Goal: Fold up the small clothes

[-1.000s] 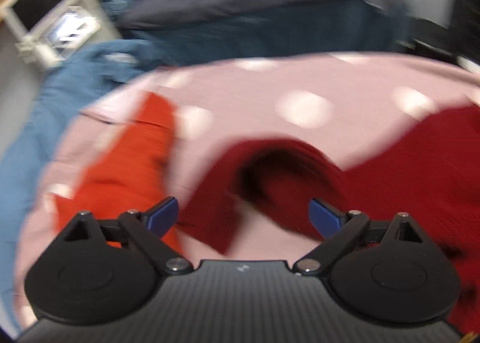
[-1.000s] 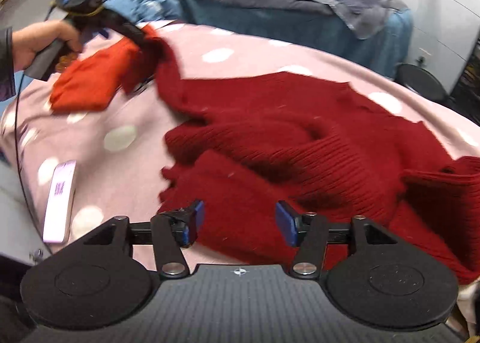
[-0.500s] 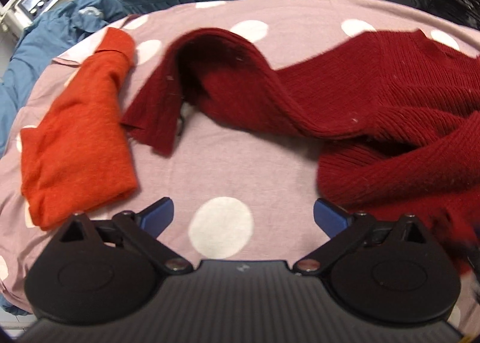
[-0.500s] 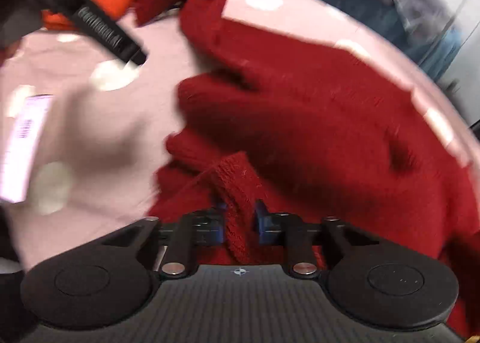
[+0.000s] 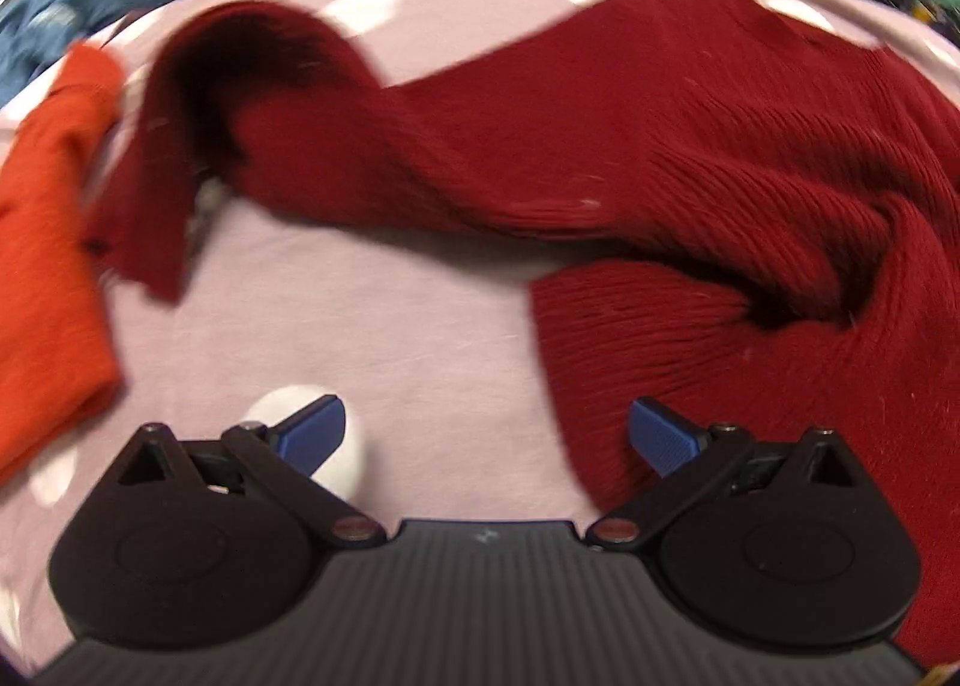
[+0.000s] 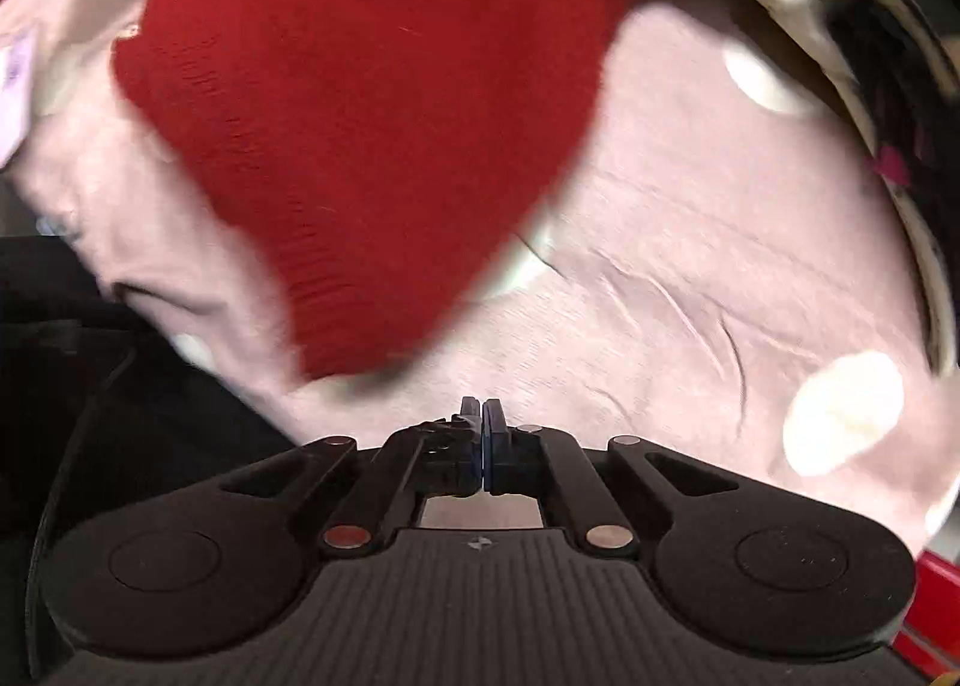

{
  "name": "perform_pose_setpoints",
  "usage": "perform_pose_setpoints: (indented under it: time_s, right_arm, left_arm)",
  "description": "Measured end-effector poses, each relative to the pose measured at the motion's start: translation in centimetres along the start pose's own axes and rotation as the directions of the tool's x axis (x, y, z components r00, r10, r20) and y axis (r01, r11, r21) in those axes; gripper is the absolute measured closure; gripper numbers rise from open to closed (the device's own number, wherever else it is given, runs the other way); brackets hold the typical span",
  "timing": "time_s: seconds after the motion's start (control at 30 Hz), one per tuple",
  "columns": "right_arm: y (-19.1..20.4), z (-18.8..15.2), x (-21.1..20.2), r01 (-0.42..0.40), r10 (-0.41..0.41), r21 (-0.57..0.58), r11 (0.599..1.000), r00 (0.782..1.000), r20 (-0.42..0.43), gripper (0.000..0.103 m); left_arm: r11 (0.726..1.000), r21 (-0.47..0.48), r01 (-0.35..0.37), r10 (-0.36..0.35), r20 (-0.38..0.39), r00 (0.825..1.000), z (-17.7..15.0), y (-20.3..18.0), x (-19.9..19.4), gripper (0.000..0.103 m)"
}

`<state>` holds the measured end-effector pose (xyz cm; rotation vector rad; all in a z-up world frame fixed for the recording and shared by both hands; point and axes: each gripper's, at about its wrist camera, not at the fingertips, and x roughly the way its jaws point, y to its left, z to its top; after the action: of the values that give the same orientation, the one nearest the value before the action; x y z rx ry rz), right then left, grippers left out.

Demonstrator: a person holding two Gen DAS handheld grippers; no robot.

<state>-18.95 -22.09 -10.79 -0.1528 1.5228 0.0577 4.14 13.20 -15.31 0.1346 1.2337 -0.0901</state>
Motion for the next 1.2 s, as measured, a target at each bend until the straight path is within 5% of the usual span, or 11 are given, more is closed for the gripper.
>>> perform_pose_setpoints:
  time_s: [0.07, 0.13, 0.23, 0.43, 0.5, 0.57, 0.6, 0.63, 0.8, 1.0, 1.2]
  right_arm:
    - [-0.1, -0.2, -0.3, 0.012, -0.016, 0.066, 0.998, 0.998, 0.061, 0.101]
    - [-0.2, -0.2, -1.1, -0.003, -0.013, 0.124, 0.992, 0.992, 0.125, 0.067]
    - [-0.2, -0.1, -2.3, 0.019, -0.055, 0.175, 0.984, 0.978, 0.200, 0.026]
    - [0.8, 0.8, -2.0, 0.003, -0.057, 0.243, 0.970, 0.975, 0.215, 0.024]
    - [1.4, 1.1, -1.1, -0.002, -0.055, 0.257, 0.966, 0.976, 0.212, 0.024]
    - [1.6, 1.3, -0.6, -0.013, -0.046, 0.265, 0.964, 0.975, 0.216, 0.023]
    - [1.7, 1.3, -0.3, -0.015, -0.046, 0.268, 0.963, 0.975, 0.218, 0.023]
    - [1.7, 1.4, -0.1, -0.016, -0.045, 0.272, 0.962, 0.975, 0.216, 0.023]
    - [1.2, 2.1, 0.6, -0.017, -0.045, 0.276, 0.961, 0.975, 0.216, 0.021]
    - [0.3, 1.6, 1.0, -0.018, -0.044, 0.271, 0.962, 0.974, 0.220, 0.000]
    - [0.0, 1.4, 2.9, -0.127, 0.062, 0.302, 0.945, 0.974, 0.217, 0.000]
  left_arm:
    - [0.996, 0.074, -0.058, 0.054, 0.056, 0.997, 0.1, -1.5, 1.0, 0.000]
    - [0.988, 0.127, -0.094, 0.078, 0.119, 0.990, 0.6, -2.2, 1.4, 0.000]
    - [0.984, 0.179, 0.005, -0.036, 0.169, 0.985, 1.4, -2.4, 1.8, 0.000]
    - [0.948, 0.223, 0.227, -0.234, 0.003, 0.972, 2.7, -3.3, 5.1, 0.007]
    - [0.952, 0.194, 0.238, -0.248, 0.031, 0.968, 2.8, -3.1, 5.1, 0.014]
    - [0.943, 0.194, 0.272, -0.285, 0.041, 0.958, 2.9, -2.8, 4.7, 0.042]
    - [0.928, 0.203, 0.314, -0.327, 0.035, 0.944, 2.9, -2.7, 4.3, 0.075]
    - [0.919, 0.194, 0.344, -0.352, 0.012, 0.936, 2.9, -2.6, 3.9, 0.082]
    - [0.903, 0.237, 0.359, -0.372, 0.008, 0.928, 1.3, -1.9, -0.9, 0.084]
    - [0.907, 0.085, 0.411, -0.410, -0.037, 0.911, -5.2, 3.7, -7.4, 0.086]
    - [0.967, -0.061, 0.248, -0.254, -0.121, 0.960, -10.2, 6.5, -6.3, 0.088]
